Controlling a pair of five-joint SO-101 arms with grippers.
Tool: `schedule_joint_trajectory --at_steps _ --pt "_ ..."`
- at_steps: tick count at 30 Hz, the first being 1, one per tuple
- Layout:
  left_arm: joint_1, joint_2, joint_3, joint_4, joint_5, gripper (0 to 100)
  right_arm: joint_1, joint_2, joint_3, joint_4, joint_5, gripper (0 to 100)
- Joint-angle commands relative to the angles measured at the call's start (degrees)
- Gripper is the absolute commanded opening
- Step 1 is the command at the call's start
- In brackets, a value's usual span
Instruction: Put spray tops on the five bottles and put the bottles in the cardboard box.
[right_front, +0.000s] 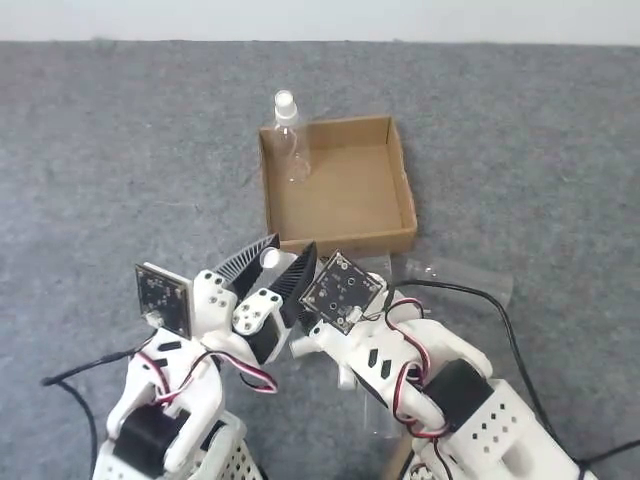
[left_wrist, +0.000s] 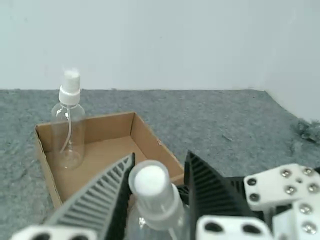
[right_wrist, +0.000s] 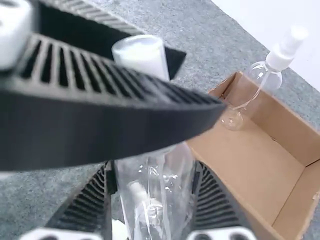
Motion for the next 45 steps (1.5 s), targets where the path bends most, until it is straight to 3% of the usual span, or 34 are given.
schedule_joint_trajectory --at_steps 1,25,31,40,45 --pt "-0.2 -1.0 -4.8 0.8 -0.2 15 1.1 -1.4 -1.0 -1.5 0.6 0.6" --pt "-0.4 -1.0 -11.1 0.2 0.0 15 1.2 -1.4 -1.0 -1.5 0.6 0.6" --pt "-11.2 -1.0 -10.9 -4.8 0.4 15 1.2 -1.2 -0.9 -1.5 0.5 0.6" --pt "-26.4 -1.0 -9.9 -4.7 9.1 15 1.2 -1.4 0.4 -3.1 0.5 0.6" --pt "-29.4 -1.0 -5.3 -5.3 8.7 15 1.1 -1.4 0.4 -3.1 0.5 0.6"
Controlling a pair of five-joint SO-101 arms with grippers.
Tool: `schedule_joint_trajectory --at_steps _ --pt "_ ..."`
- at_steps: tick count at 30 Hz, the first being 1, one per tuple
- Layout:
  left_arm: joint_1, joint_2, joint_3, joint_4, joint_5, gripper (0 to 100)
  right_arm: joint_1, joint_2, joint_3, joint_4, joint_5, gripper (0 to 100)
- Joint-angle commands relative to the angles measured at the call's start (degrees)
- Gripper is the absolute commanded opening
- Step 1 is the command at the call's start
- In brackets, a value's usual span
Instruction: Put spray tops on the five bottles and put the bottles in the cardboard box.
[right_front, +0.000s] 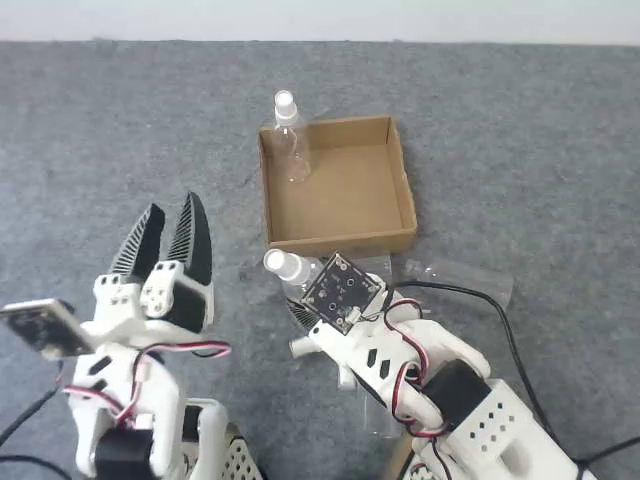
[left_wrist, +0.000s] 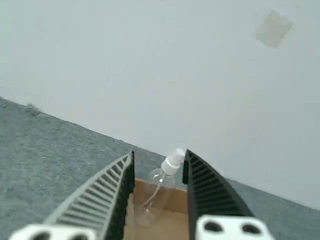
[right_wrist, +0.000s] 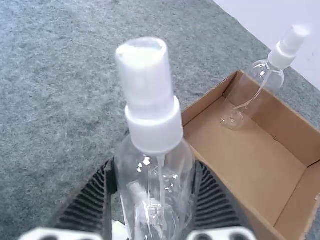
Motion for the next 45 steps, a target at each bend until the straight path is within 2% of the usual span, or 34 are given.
schedule_joint_trajectory --at_steps 1,9,14,20,24,33,45 --pt "-1.7 -1.0 2.2 -2.2 0.4 15 1.1 -1.4 -0.9 -1.5 0.5 0.6" --pt "-1.3 -1.0 4.0 -2.0 -0.1 15 0.9 -1.5 -0.9 -1.5 0.5 0.6" --pt "-1.1 -1.0 5.5 -2.1 -6.6 15 1.0 -1.5 -0.9 -1.5 0.5 0.6" --pt "-1.1 -1.0 5.8 -2.1 -7.2 15 1.0 -1.5 -0.9 -1.5 0.5 0.6" --pt "2.5 -1.0 6.6 -2.0 -7.9 15 1.0 -1.5 -0.9 -1.5 0.5 0.6" --pt "12.2 -1.0 9.1 -1.7 -16.0 15 1.0 -1.5 -0.9 -1.5 0.5 0.6" --pt "17.3 -1.0 9.0 0.4 -17.7 15 1.0 -1.5 -0.8 -1.5 0.5 0.6"
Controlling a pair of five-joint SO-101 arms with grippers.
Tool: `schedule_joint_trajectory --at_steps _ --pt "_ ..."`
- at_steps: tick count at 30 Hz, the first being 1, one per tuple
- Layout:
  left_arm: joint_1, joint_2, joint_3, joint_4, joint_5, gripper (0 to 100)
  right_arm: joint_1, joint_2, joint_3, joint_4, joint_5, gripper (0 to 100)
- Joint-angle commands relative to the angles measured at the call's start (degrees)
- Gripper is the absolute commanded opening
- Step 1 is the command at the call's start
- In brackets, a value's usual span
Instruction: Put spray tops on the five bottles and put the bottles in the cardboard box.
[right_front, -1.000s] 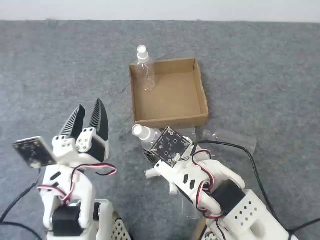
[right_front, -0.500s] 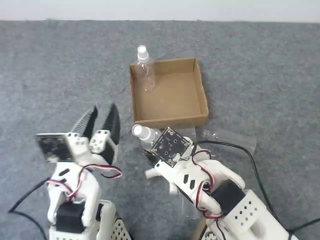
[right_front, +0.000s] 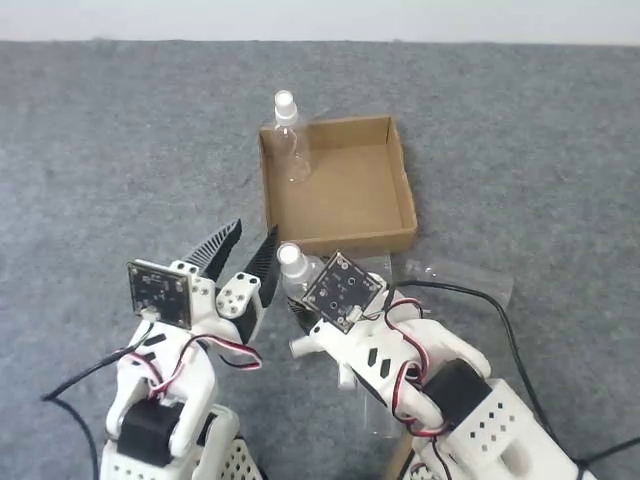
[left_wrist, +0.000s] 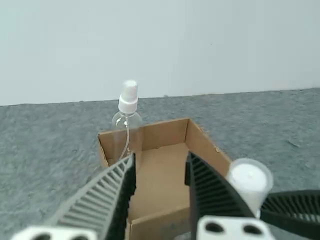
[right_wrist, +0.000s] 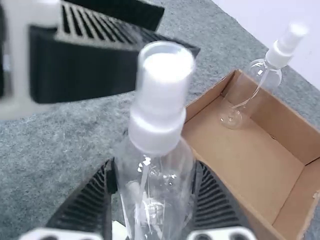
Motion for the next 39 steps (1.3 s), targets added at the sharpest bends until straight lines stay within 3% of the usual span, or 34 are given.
schedule_joint_trajectory --at_steps 1,39 --pt "0.7 -1.0 -1.0 0.3 -0.5 15 0.7 -1.5 -0.8 -1.5 0.6 0.6" --pt "10.5 -1.0 -0.6 3.5 -6.9 15 0.7 -1.5 -0.8 -1.5 0.8 0.6"
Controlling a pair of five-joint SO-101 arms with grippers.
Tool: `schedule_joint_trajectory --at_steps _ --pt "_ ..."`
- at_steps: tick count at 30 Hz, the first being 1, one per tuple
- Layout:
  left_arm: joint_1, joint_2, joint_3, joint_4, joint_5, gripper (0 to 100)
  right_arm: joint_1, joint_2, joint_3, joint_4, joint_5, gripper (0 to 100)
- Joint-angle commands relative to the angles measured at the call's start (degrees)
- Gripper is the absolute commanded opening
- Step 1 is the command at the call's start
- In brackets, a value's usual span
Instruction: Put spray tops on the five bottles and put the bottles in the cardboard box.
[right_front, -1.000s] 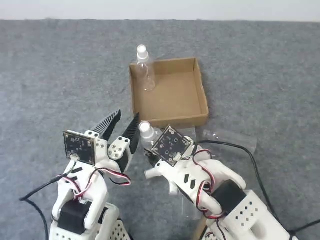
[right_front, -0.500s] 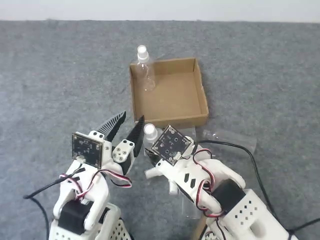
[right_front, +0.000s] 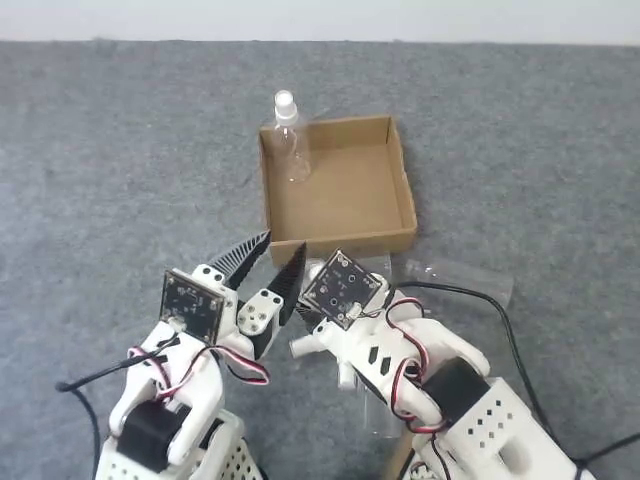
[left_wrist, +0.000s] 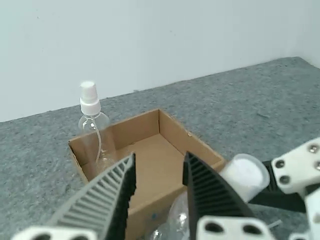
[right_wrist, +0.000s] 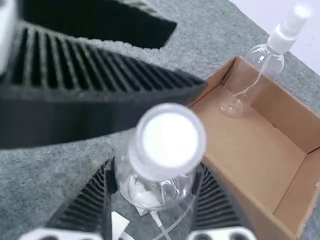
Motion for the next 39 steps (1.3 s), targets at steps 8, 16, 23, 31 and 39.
schedule_joint_trajectory --at_steps 8,16,23,31,39 --pt "2.5 -0.8 -0.1 1.8 -0.7 15 0.2 -1.5 -1.9 -1.5 0.7 0.6" --pt "-9.4 -0.9 -4.4 1.7 1.0 15 0.1 -1.5 -1.9 -1.4 0.6 0.6" --pt "-20.1 -0.9 -4.7 0.3 6.3 15 0.0 -1.5 -2.3 -1.2 1.1 0.6" --pt "-26.4 -0.9 -0.2 -5.6 10.1 15 0.3 -0.8 -7.0 1.7 1.1 0.6" --pt "-26.5 -0.9 1.0 -6.5 10.5 15 0.2 -0.7 -19.0 7.4 1.1 0.6"
